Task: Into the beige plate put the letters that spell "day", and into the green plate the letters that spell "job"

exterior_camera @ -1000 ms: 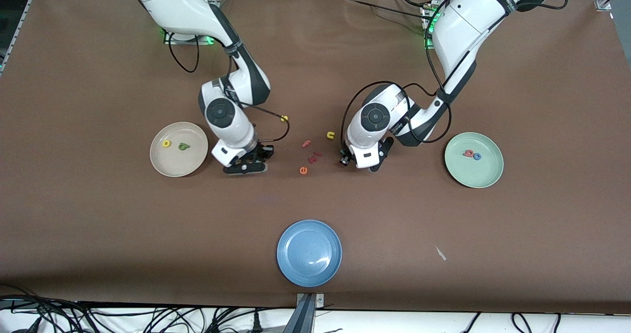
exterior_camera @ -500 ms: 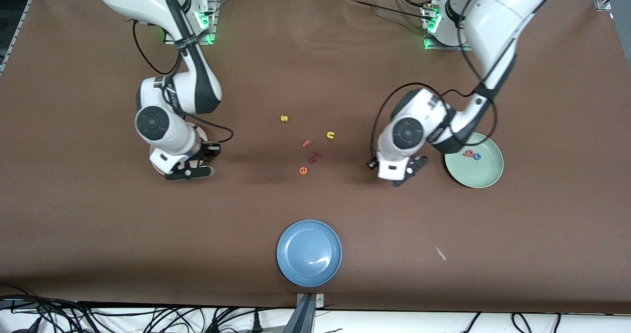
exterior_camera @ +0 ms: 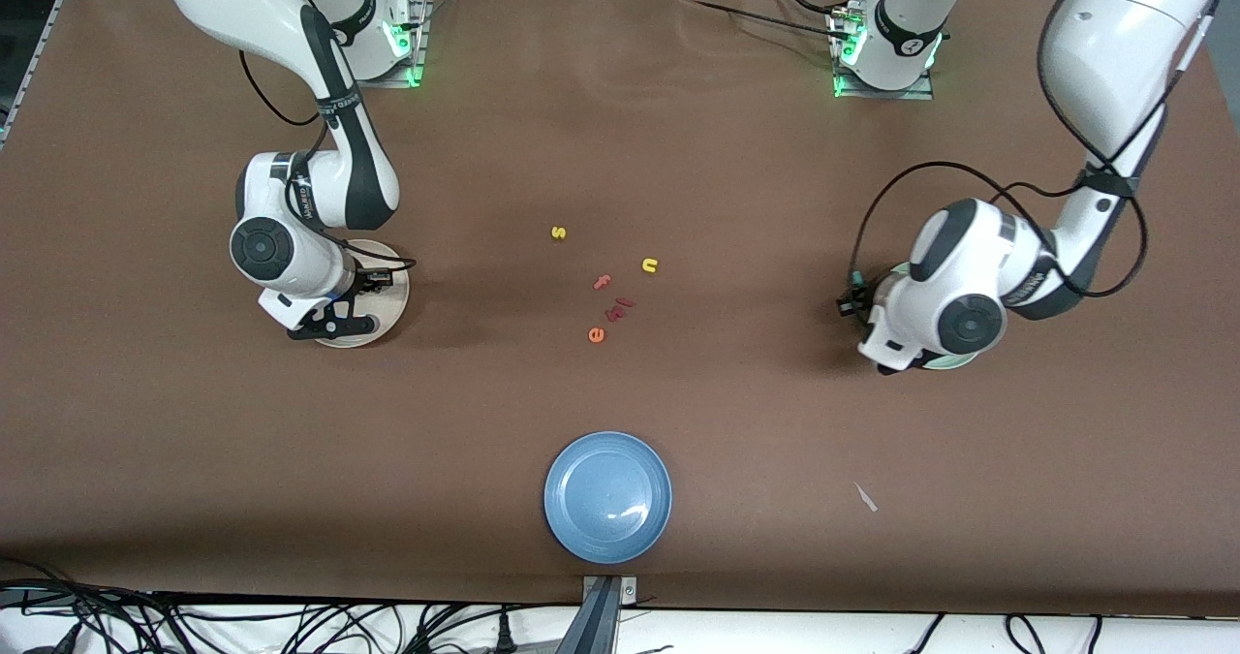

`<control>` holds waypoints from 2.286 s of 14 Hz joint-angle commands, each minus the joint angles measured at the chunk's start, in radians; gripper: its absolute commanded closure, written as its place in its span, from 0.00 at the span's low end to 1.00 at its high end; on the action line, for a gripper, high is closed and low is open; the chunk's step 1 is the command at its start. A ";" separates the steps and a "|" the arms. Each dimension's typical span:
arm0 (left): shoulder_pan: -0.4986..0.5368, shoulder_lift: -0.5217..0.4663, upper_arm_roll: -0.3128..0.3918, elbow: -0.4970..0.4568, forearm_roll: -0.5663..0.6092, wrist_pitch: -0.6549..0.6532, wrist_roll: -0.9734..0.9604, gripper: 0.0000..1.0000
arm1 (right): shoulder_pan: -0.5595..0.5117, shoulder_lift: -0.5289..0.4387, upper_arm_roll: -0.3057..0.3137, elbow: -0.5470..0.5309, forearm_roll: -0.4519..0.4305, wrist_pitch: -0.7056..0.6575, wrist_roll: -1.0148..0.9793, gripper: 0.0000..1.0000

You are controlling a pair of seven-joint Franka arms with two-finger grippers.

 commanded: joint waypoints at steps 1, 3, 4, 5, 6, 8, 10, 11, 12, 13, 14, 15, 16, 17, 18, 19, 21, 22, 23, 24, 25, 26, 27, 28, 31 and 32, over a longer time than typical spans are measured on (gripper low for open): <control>0.091 -0.021 -0.021 -0.097 0.065 0.073 0.141 1.00 | 0.009 -0.010 0.005 -0.005 0.012 0.011 0.002 0.81; 0.125 -0.016 -0.020 -0.110 0.066 0.107 0.198 0.96 | 0.009 -0.014 0.003 -0.005 0.014 0.023 0.001 0.31; 0.130 -0.015 -0.021 -0.104 0.066 0.109 0.201 0.59 | 0.009 -0.027 0.000 0.004 0.014 0.023 0.001 0.13; 0.133 -0.018 -0.023 -0.098 0.066 0.107 0.204 0.01 | 0.009 -0.044 0.000 0.021 0.014 0.017 0.002 0.02; 0.133 -0.027 -0.026 -0.092 0.065 0.101 0.206 0.00 | 0.009 -0.054 -0.001 0.038 0.014 0.013 0.002 0.01; 0.133 -0.073 -0.058 -0.037 0.059 0.063 0.239 0.00 | 0.009 -0.094 -0.003 0.076 0.013 -0.018 -0.004 0.01; 0.132 -0.116 -0.092 0.054 0.050 -0.015 0.261 0.00 | 0.007 -0.125 -0.029 0.162 0.000 -0.134 -0.005 0.01; 0.132 -0.122 -0.118 0.118 0.048 -0.075 0.264 0.00 | 0.007 -0.127 -0.041 0.235 -0.001 -0.233 -0.006 0.01; 0.132 -0.124 -0.136 0.190 0.050 -0.141 0.264 0.00 | 0.007 -0.125 -0.070 0.315 -0.003 -0.335 -0.013 0.01; 0.129 -0.122 -0.147 0.255 0.051 -0.199 0.266 0.01 | 0.007 -0.125 -0.089 0.385 -0.003 -0.430 -0.015 0.01; 0.125 -0.122 -0.155 0.311 0.051 -0.239 0.267 0.01 | 0.007 -0.125 -0.109 0.448 -0.003 -0.511 -0.016 0.01; 0.124 -0.122 -0.161 0.350 0.053 -0.262 0.287 0.01 | 0.007 -0.127 -0.130 0.507 -0.006 -0.594 -0.016 0.01; 0.122 -0.124 -0.164 0.379 0.053 -0.278 0.316 0.01 | 0.007 -0.128 -0.155 0.568 -0.020 -0.671 -0.024 0.01; 0.121 -0.128 -0.164 0.405 0.056 -0.286 0.339 0.01 | 0.007 -0.134 -0.170 0.619 -0.027 -0.729 -0.030 0.01; 0.115 -0.130 -0.166 0.431 0.057 -0.286 0.370 0.01 | 0.007 -0.137 -0.173 0.651 -0.033 -0.753 -0.036 0.00; 0.106 -0.130 -0.164 0.459 0.057 -0.290 0.381 0.00 | 0.010 -0.137 -0.170 0.659 -0.047 -0.756 -0.032 0.00; 0.069 -0.128 -0.152 0.503 0.053 -0.304 0.405 0.00 | 0.012 -0.136 -0.166 0.670 -0.046 -0.750 -0.039 0.00; 0.019 -0.127 -0.120 0.520 0.057 -0.310 0.431 0.00 | 0.012 -0.139 -0.164 0.665 -0.035 -0.739 -0.035 0.00; -0.028 -0.128 -0.054 0.533 0.047 -0.313 0.468 0.00 | 0.007 -0.142 -0.163 0.664 -0.032 -0.722 -0.033 0.00; -0.072 -0.131 0.001 0.534 0.030 -0.313 0.502 0.01 | 0.000 -0.142 -0.152 0.665 -0.038 -0.684 -0.036 0.00; -0.110 -0.144 0.050 0.534 -0.008 -0.313 0.516 0.01 | -0.031 -0.143 -0.128 0.665 -0.064 -0.655 -0.038 0.00; -0.158 -0.162 0.125 0.542 -0.051 -0.312 0.525 0.01 | -0.080 -0.156 -0.086 0.670 -0.084 -0.639 -0.033 0.00; -0.224 -0.182 0.217 0.547 -0.106 -0.312 0.539 0.01 | -0.136 -0.181 -0.022 0.671 -0.086 -0.636 -0.030 0.00; -0.288 -0.203 0.323 0.547 -0.166 -0.312 0.569 0.02 | -0.213 -0.214 0.053 0.668 -0.084 -0.623 -0.036 0.00; -0.353 -0.254 0.439 0.521 -0.250 -0.289 0.632 0.04 | -0.385 -0.296 0.220 0.604 -0.092 -0.653 -0.036 0.00; -0.353 -0.268 0.439 0.495 -0.250 -0.264 0.635 0.04 | -0.416 -0.326 0.251 0.564 -0.118 -0.652 -0.032 0.00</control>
